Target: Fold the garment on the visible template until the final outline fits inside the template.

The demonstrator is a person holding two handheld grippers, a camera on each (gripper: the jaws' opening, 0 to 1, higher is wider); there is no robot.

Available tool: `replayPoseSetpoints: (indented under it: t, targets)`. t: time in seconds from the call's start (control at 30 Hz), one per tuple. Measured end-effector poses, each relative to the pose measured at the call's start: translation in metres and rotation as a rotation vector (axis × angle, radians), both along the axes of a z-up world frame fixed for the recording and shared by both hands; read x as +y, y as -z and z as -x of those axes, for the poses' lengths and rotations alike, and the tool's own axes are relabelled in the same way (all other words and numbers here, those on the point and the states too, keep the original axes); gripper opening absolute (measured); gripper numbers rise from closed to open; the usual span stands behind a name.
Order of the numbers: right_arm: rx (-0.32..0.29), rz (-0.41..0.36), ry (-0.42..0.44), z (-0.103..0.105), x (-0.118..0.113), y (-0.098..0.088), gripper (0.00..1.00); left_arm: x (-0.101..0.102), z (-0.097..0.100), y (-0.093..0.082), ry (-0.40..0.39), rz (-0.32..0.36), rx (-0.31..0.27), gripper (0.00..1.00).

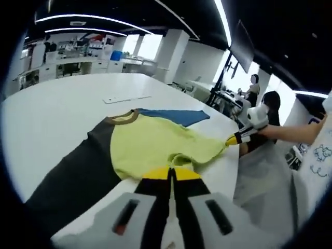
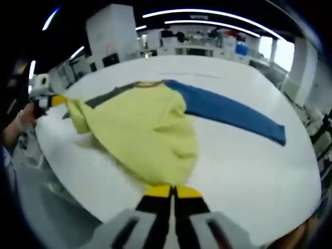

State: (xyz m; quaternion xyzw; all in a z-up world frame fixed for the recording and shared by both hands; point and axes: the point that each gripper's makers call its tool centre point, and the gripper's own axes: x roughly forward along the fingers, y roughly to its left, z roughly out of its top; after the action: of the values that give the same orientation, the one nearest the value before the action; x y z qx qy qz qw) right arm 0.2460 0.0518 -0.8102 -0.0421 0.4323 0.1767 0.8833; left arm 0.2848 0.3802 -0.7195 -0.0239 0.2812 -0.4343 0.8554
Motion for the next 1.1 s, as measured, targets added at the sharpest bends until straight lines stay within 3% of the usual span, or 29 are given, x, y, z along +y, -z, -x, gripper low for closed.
replayPoseSetpoints:
  t: [0.2, 0.3, 0.5, 0.57, 0.67, 0.77, 0.87, 0.97, 1.1]
  targets:
    - [-0.003, -0.009, 0.014, 0.007, -0.004, -0.004, 0.00, 0.006, 0.028, -0.006, 0.019, -0.023, 0.014, 0.00]
    - [-0.004, -0.005, 0.007, 0.011, -0.004, -0.006, 0.00, 0.006, 0.047, -0.002, 0.038, -0.068, 0.017, 0.00]
    - [0.008, 0.013, -0.020, 0.013, -0.005, -0.004, 0.00, 0.008, 0.071, 0.004, 0.046, -0.089, 0.044, 0.00]
    - [0.015, 0.016, -0.026, 0.015, -0.004, -0.005, 0.00, 0.011, 0.078, 0.013, 0.060, -0.144, 0.047, 0.00]
    - [0.022, 0.016, -0.034, 0.018, -0.004, -0.005, 0.00, 0.010, 0.088, 0.023, 0.074, -0.167, 0.072, 0.00]
    - [0.031, 0.013, -0.038, 0.021, -0.004, -0.004, 0.00, 0.015, 0.097, 0.042, 0.087, -0.250, 0.086, 0.00]
    - [0.049, 0.009, -0.045, 0.026, -0.004, -0.002, 0.00, 0.013, 0.103, 0.051, 0.070, -0.220, 0.131, 0.00]
    - [0.071, 0.004, -0.055, 0.032, -0.002, 0.001, 0.00, 0.017, 0.112, 0.068, 0.055, -0.280, 0.163, 0.00]
    - [0.100, 0.002, -0.083, 0.038, -0.001, 0.007, 0.00, 0.012, 0.121, 0.078, 0.046, -0.282, 0.193, 0.00]
